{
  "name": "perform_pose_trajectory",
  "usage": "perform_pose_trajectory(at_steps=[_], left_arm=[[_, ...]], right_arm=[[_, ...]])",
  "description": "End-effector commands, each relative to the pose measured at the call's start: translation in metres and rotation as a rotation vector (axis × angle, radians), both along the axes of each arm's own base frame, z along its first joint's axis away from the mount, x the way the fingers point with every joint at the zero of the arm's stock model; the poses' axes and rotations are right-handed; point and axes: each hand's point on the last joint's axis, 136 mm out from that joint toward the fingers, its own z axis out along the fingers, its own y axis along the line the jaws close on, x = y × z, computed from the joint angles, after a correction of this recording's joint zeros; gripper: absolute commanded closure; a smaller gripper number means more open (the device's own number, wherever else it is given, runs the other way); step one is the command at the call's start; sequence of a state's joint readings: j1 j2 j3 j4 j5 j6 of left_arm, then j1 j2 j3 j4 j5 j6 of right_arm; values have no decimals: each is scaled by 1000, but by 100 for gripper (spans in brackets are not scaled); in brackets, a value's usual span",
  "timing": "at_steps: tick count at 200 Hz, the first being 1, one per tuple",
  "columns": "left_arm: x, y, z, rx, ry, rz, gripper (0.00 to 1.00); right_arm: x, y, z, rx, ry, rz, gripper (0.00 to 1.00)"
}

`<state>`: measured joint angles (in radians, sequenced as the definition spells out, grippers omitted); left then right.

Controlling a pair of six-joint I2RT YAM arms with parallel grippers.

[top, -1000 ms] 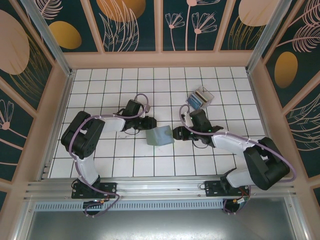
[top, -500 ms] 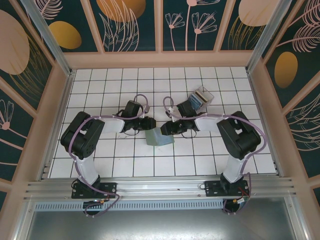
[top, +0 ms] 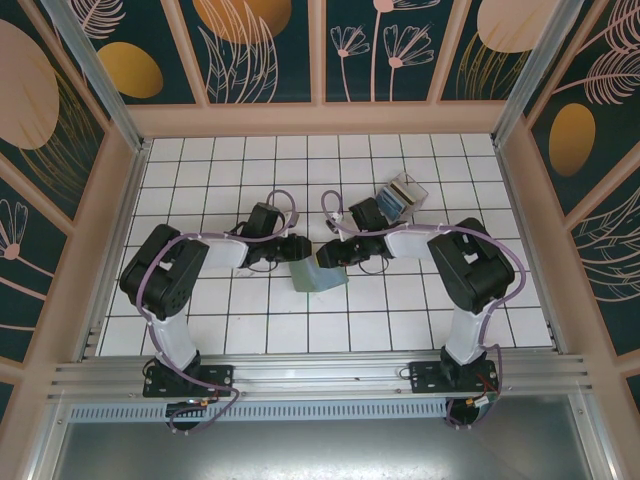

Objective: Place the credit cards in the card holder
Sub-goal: Flip over the card slot on the card holder.

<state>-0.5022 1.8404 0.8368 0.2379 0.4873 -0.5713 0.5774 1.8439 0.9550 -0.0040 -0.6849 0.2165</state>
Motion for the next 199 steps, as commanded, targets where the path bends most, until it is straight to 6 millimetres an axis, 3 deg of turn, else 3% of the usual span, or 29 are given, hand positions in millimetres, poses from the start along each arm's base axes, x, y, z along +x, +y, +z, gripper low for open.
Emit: perform_pose_trajectory(at_steps=[1, 57, 110, 114, 157, 181, 199], left_arm=[[-39, 17, -33, 83, 140, -22, 66], [-40, 19, -25, 89, 54, -60, 69], [-43, 20, -9, 57, -40, -85, 75], [-41, 20, 2, 45, -73, -84, 75], [-36, 22, 31, 23, -202, -80, 77], [-34, 23, 44, 10, -220, -56, 73], [-31, 26, 48, 7, -207, -11, 63]], right_arm=[[10, -1, 12, -14, -55, -31, 54], [3, 12, -8, -51, 4, -2, 54], [1, 7, -21, -102, 37, -22, 59], [1, 6, -23, -106, 45, -26, 60], [-8, 7, -33, -110, 90, 9, 73], [-13, 7, -29, -89, 107, 33, 75], [-17, 7, -21, -59, 114, 49, 75]])
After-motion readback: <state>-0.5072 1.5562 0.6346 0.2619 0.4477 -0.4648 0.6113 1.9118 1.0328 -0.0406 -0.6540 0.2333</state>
